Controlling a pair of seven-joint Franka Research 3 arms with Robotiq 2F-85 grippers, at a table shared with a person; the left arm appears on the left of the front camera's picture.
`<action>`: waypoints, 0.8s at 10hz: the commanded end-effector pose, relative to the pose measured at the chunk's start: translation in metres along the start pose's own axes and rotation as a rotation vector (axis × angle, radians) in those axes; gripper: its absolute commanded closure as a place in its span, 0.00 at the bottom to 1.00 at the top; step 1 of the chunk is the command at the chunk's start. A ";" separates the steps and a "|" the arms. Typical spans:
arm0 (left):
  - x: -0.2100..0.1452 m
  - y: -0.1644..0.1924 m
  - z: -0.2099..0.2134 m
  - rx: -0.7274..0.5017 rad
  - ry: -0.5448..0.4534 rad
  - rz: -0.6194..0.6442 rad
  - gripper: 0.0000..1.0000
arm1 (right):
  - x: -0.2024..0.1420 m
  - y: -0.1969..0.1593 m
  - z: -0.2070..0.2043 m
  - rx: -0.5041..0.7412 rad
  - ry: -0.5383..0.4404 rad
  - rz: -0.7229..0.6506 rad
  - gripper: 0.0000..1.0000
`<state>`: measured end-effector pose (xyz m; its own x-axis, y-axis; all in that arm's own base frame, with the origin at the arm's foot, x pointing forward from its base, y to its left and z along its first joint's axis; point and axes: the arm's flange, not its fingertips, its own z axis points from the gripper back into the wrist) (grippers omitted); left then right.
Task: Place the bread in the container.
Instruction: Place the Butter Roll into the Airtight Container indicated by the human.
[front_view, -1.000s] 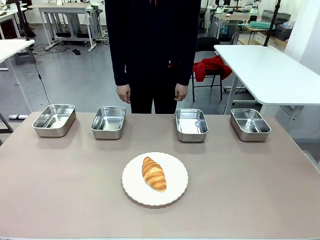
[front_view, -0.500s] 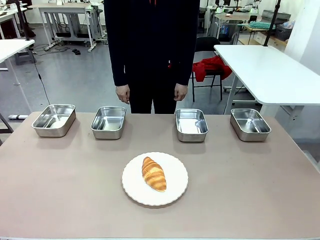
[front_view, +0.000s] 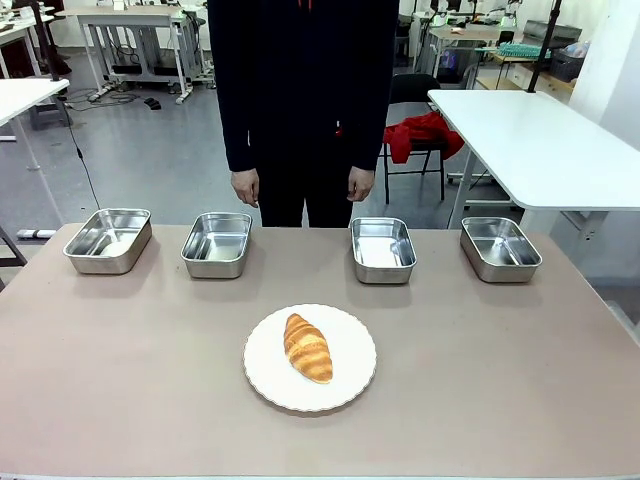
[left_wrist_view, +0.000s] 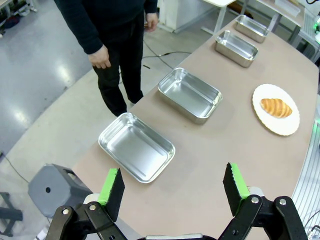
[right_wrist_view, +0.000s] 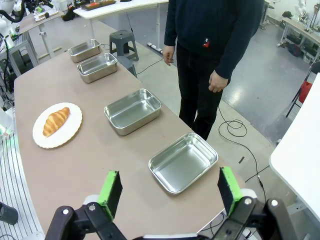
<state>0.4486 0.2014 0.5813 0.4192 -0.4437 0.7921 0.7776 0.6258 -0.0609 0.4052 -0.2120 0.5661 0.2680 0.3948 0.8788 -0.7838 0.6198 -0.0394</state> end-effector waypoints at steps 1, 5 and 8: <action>0.000 0.000 0.001 -0.009 -0.016 -0.015 0.00 | 0.003 0.001 0.001 0.002 0.004 0.009 0.00; 0.000 0.000 0.001 -0.009 -0.016 -0.015 0.00 | 0.003 0.001 0.001 0.002 0.004 0.009 0.00; 0.000 0.000 0.001 -0.009 -0.016 -0.015 0.00 | 0.003 0.001 0.001 0.002 0.004 0.009 0.00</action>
<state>0.4486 0.2014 0.5813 0.4192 -0.4437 0.7921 0.7776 0.6258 -0.0609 0.4052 -0.2120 0.5661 0.2680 0.3948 0.8788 -0.7838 0.6198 -0.0394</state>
